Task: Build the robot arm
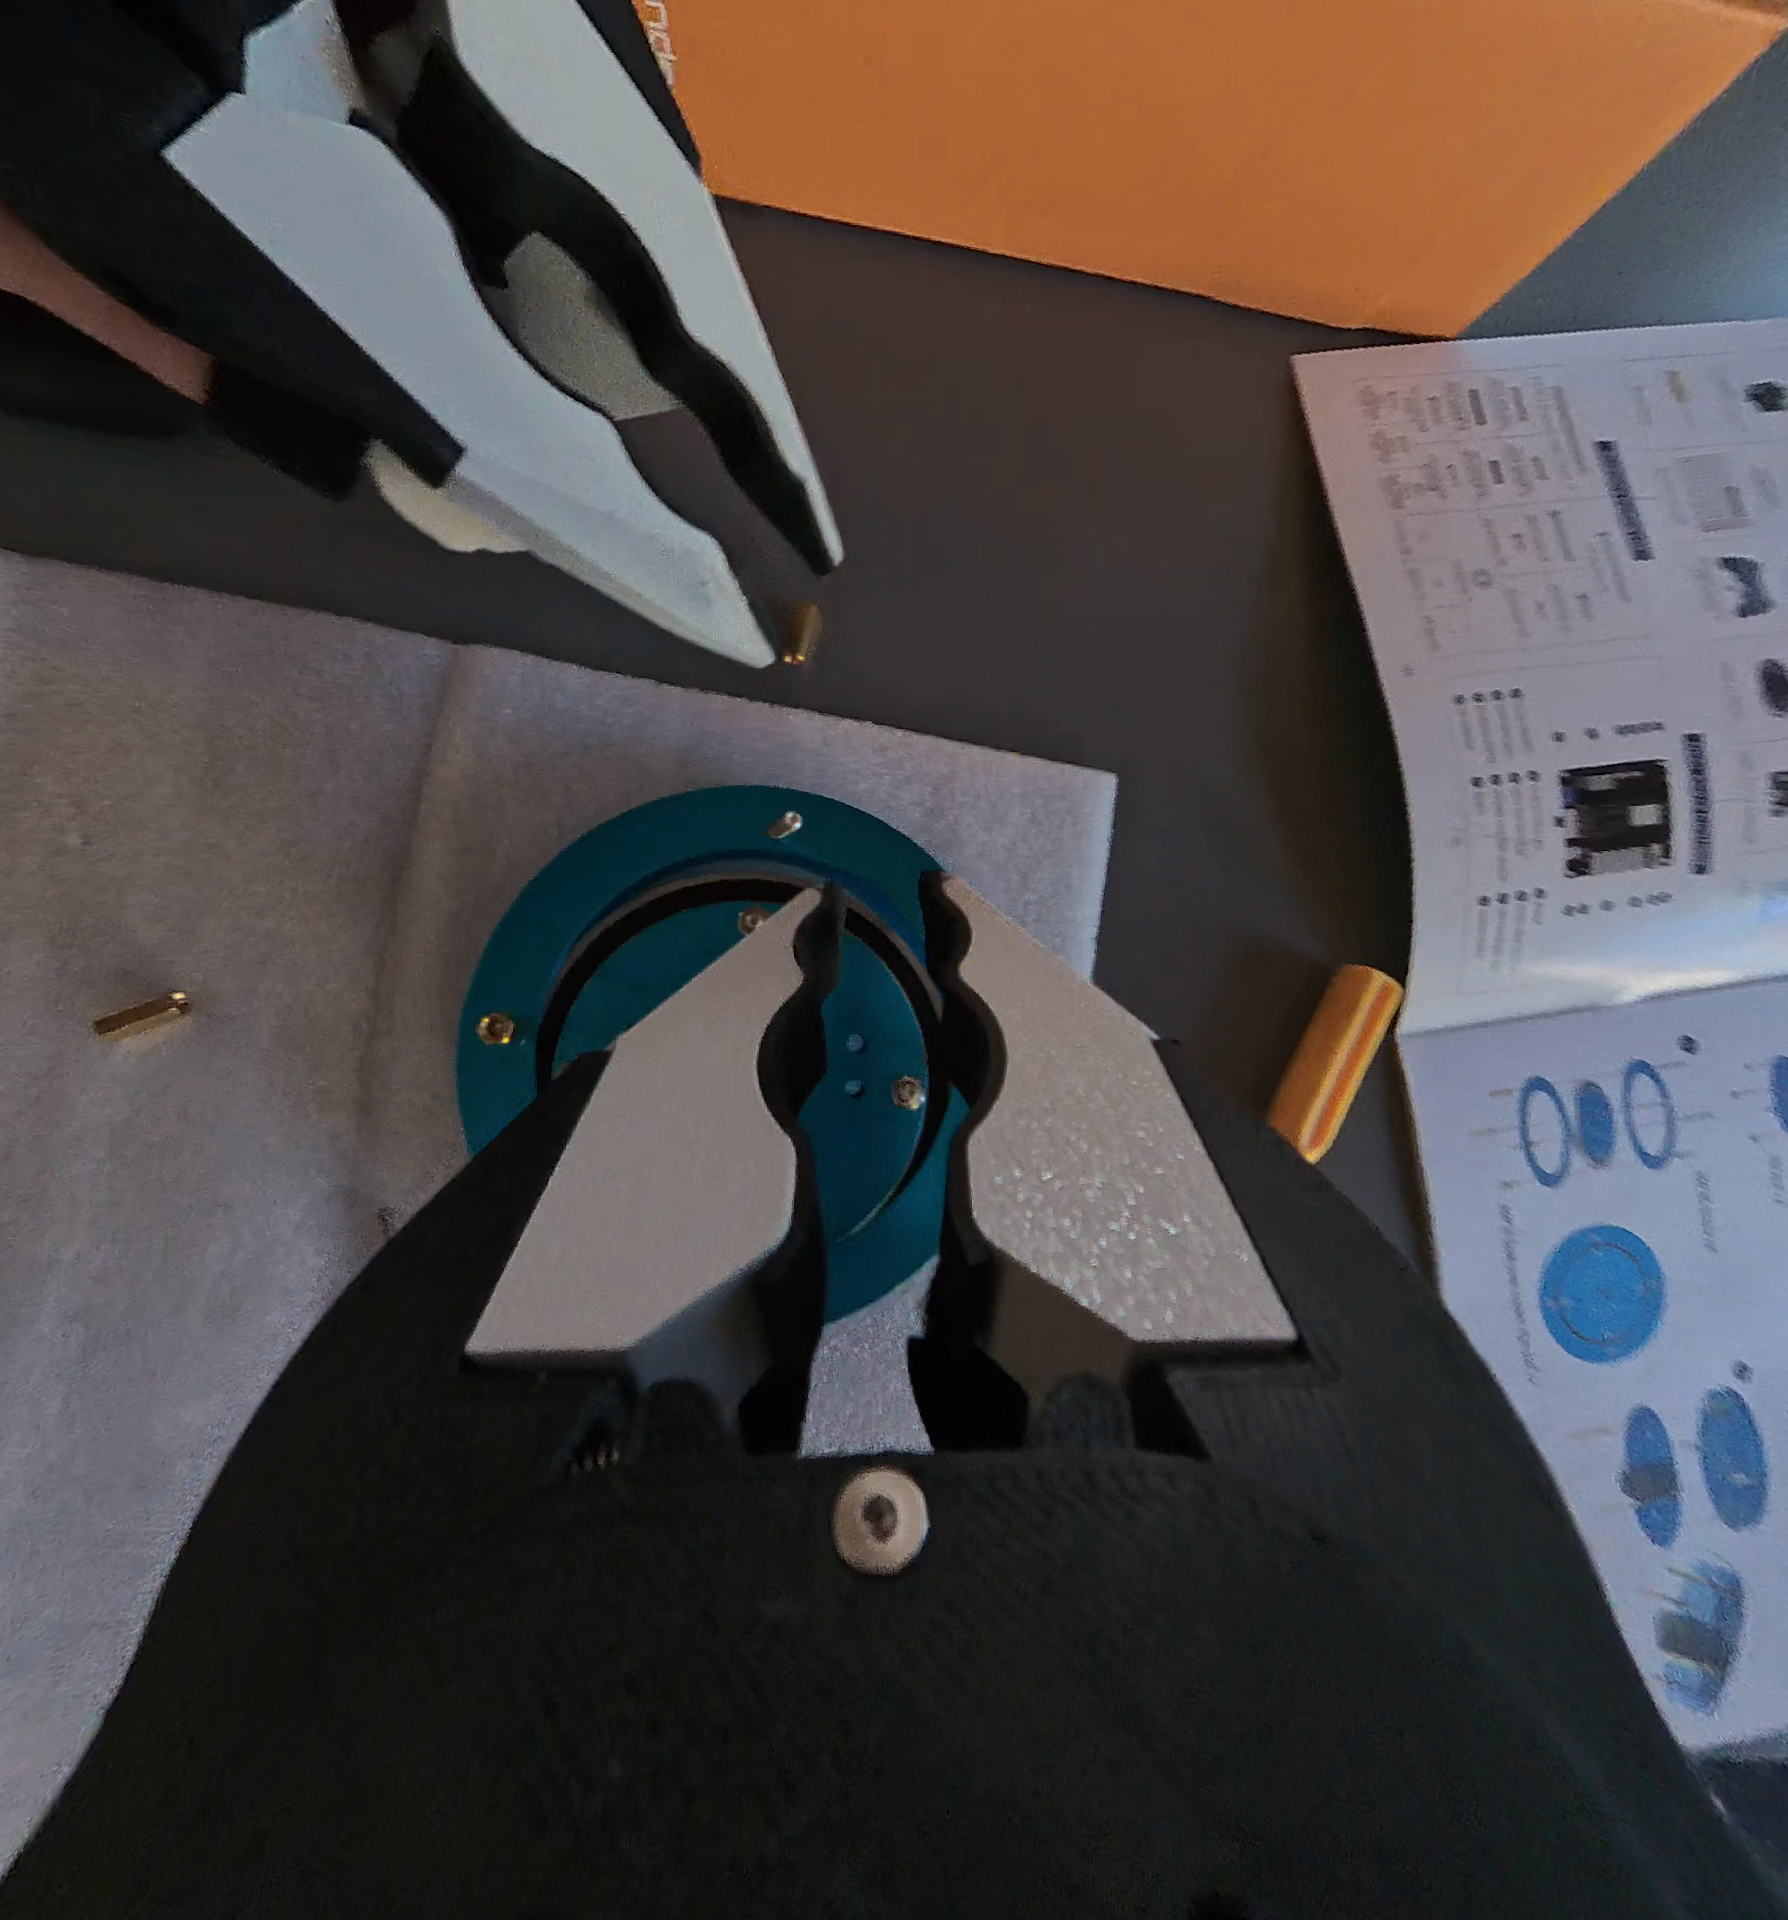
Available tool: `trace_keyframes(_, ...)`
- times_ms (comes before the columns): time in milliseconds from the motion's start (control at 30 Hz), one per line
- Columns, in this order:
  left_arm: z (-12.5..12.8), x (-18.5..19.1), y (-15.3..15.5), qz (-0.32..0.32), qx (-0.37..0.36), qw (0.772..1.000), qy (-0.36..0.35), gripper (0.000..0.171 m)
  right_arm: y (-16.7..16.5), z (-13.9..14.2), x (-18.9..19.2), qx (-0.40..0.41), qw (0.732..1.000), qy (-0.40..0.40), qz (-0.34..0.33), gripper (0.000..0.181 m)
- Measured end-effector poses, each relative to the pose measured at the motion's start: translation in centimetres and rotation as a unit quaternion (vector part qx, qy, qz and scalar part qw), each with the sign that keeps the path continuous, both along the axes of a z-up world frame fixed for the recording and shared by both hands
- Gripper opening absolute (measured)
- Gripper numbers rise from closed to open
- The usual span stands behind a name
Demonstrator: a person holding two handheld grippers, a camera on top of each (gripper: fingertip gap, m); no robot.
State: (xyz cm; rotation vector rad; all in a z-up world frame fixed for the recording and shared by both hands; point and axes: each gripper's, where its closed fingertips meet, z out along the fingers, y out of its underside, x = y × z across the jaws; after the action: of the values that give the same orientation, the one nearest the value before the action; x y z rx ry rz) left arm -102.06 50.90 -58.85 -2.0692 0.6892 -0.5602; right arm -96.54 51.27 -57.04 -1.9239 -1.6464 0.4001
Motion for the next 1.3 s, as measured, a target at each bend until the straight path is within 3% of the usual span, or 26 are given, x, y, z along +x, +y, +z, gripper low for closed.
trace_keyframes(100,0.0,-0.1,0.4,-0.021,0.018,0.998,0.059,0.024,0.9,0.8,0.5,0.051,0.998,-0.009,-0.018,0.015)
trace_keyframes(167,0.0,-1.6,1.3,-0.019,0.030,0.992,0.121,0.017,1.5,1.4,0.9,0.088,0.995,-0.019,-0.039,0.014)
trace_keyframes(367,-1.0,-3.8,0.7,-0.074,-0.023,0.962,0.261,0.019,2.3,2.2,1.9,0.115,0.988,-0.034,-0.093,0.018)
trace_keyframes(533,-2.7,-1.7,1.2,-0.076,-0.069,0.963,0.248,0.041,3.2,3.3,2.5,0.158,0.978,-0.033,-0.135,0.018)
trace_keyframes(700,-3.8,-0.4,1.3,-0.081,-0.095,0.971,0.204,0.014,2.9,4.0,3.1,0.157,0.977,-0.022,-0.144,0.017)
trace_keyframes(967,-3.6,-1.0,1.4,-0.049,-0.085,0.975,0.200,0.014,1.8,5.0,3.9,0.158,0.977,-0.003,-0.143,0.016)
trace_keyframes(1133,1.0,0.0,0.6,-0.041,0.025,0.985,0.165,0.014,0.8,5.3,4.5,0.153,0.978,0.004,-0.142,0.017)
trace_keyframes(1300,7.9,4.0,-3.6,-0.146,0.153,0.974,0.079,0.013,-0.2,5.8,5.0,0.146,0.980,0.002,-0.137,0.017)
